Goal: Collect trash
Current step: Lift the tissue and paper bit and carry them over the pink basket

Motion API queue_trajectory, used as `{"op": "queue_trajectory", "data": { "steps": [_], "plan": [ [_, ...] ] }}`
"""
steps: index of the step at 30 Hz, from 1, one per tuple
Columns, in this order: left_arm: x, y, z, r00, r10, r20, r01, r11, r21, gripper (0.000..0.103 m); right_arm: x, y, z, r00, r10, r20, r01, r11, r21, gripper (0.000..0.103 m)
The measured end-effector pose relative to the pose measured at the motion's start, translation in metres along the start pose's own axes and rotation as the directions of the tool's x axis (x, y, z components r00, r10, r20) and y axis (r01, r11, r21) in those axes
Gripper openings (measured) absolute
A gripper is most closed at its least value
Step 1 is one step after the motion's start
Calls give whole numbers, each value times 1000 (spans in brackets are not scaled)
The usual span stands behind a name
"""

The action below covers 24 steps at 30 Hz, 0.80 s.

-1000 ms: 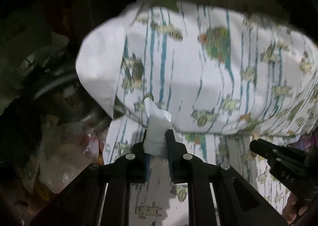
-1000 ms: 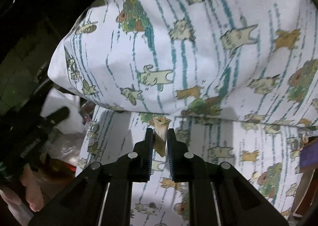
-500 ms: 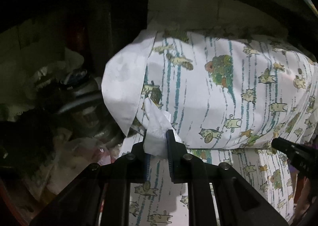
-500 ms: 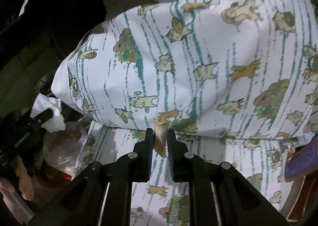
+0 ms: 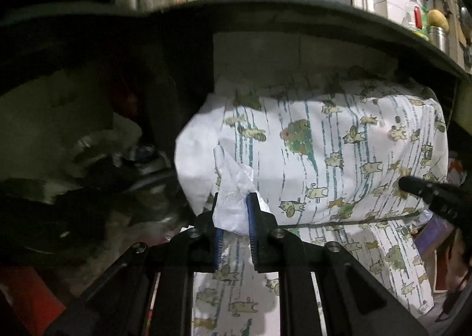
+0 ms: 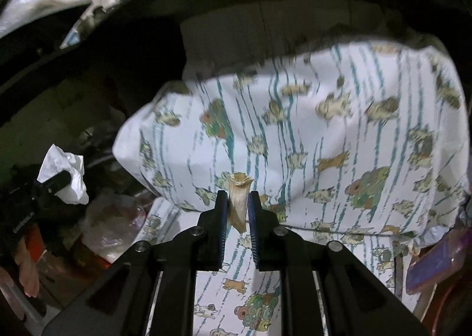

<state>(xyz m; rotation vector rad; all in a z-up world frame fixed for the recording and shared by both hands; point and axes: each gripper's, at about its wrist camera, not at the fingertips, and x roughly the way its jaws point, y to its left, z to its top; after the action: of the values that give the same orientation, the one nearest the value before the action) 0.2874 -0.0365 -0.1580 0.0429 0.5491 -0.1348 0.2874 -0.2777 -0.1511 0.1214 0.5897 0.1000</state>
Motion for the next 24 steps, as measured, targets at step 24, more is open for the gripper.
{"op": "queue_trajectory", "data": {
  "steps": [24],
  "plan": [
    [-250,-64,-5,977,-154,146,145,987,75,16,-301,44,-50,938,116,326,-122,993,-4,14]
  ]
}}
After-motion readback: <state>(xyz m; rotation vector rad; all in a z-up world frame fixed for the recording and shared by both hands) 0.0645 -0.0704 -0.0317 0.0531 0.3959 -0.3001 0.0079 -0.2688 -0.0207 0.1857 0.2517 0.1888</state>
